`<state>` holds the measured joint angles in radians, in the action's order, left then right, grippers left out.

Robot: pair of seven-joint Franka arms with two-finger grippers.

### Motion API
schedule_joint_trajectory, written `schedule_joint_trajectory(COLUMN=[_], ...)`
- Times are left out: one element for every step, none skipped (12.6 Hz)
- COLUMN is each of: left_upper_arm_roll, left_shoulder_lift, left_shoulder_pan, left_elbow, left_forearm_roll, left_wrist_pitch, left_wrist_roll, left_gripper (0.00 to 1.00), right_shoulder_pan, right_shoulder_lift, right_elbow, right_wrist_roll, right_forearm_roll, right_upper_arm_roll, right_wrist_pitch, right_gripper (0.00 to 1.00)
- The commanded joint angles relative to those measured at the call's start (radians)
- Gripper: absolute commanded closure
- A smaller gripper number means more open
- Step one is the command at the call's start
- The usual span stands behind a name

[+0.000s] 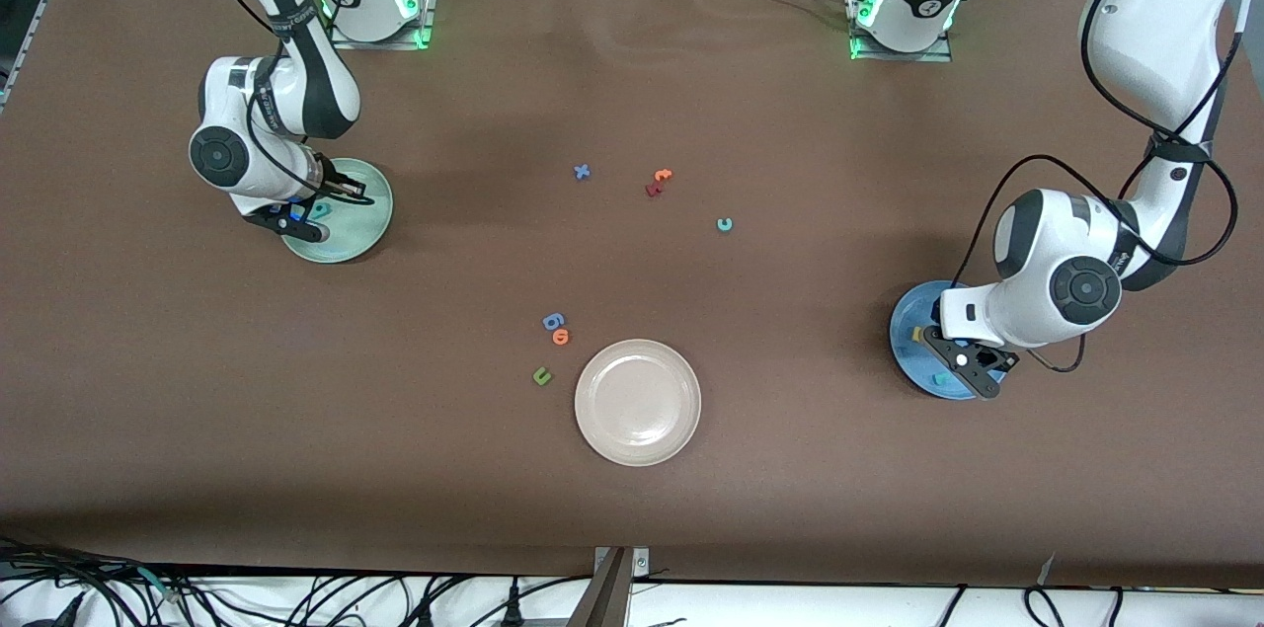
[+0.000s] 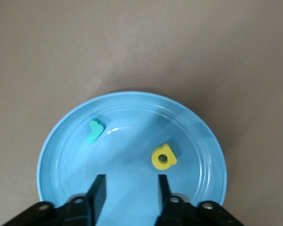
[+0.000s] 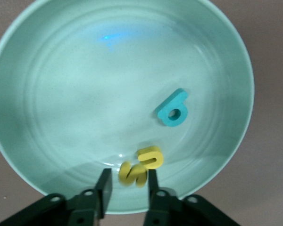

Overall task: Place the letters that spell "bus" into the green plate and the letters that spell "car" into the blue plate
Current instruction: 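Drop the s on the green plate while the left gripper drops the r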

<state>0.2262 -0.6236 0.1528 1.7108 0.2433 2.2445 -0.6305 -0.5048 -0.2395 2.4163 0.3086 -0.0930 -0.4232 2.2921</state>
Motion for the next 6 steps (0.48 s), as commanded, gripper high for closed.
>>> schedule_joint_trajectory(left_upper_arm_roll=[0.01,0.01,0.01,0.013,0.04,0.083], left_shoulder_lift=[-0.004,-0.005,-0.004,0.004,0.014,0.018], left_shoulder_pan=[-0.016,-0.039,-0.07,-0.102,-0.123,-0.124], left_elbow=[-0.016,-0.011,-0.002,0.015,0.036,0.053], left_forearm_roll=[-0.08,-0.131,-0.169,-0.179,-0.179,-0.177], left_wrist_pitch=[-0.022,-0.04,-0.052,-0.059,-0.06,-0.059], left_wrist_roll=[-0.009,0.009,0.055,0.122,0.22,0.329], left_gripper=[0.0,0.0,0.0,0.0,0.0,0.0], right_shoulder_pan=[-0.009,-0.009,-0.009,-0.009,-0.009,-0.009], right_shoulder_lift=[0.035,0.052,0.077,0.091,0.091,0.082], right_elbow=[0.007,-0.003,-0.026,-0.083,-0.164,-0.254], right_wrist_roll=[-0.016,-0.016,-0.013,-0.013,-0.013,-0.011], right_forearm_roll=[-0.011,-0.011,-0.011,-0.011,-0.01,-0.008], right_upper_arm_roll=[-0.006,-0.006,-0.006,-0.006,-0.006,-0.005], right_wrist_pitch=[0.0,-0.012,-0.055,-0.124,-0.226,-0.325], right_gripper=[0.01,0.01,0.01,0.01,0.01,0.01])
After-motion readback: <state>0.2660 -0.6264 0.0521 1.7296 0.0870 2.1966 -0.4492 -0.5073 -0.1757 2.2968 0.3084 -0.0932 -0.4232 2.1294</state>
